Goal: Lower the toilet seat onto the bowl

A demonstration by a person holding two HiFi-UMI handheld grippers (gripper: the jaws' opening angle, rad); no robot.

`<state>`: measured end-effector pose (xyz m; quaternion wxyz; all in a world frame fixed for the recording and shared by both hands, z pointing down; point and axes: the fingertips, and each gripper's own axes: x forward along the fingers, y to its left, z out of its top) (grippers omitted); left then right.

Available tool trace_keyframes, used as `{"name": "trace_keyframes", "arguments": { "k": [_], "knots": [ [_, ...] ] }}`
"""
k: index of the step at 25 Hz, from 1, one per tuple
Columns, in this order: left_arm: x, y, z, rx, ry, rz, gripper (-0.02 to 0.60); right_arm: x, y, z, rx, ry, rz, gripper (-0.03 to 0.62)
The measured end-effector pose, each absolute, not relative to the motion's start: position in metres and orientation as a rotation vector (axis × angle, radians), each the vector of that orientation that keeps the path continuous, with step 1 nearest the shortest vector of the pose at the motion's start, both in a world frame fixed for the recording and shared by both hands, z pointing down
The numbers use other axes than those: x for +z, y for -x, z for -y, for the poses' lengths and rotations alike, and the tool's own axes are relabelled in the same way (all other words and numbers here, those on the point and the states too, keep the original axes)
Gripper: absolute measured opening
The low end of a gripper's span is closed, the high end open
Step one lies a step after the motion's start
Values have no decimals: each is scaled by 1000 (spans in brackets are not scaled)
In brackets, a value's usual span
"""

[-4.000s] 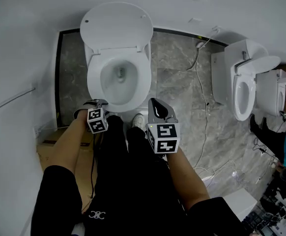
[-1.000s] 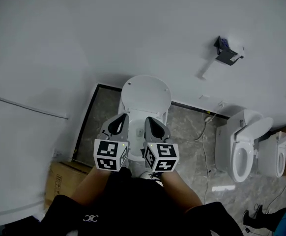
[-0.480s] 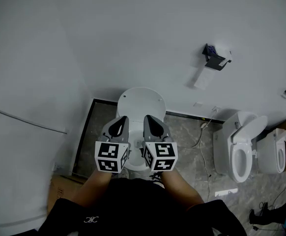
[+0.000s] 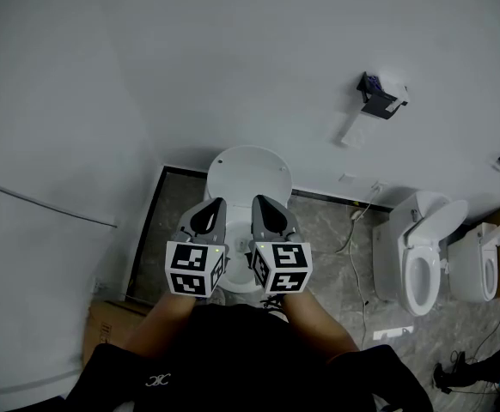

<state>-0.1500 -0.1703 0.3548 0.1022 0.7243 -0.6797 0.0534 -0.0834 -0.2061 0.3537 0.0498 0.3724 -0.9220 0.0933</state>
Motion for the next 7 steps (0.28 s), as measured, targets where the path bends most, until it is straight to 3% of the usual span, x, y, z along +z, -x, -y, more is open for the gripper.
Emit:
{"name": "trace_keyframes", "arguments": {
  "k": [7],
  "knots": [
    [360, 159, 175, 155, -2118, 2000, 12, 359, 93, 213, 292, -1114, 2792, 6]
  ]
}}
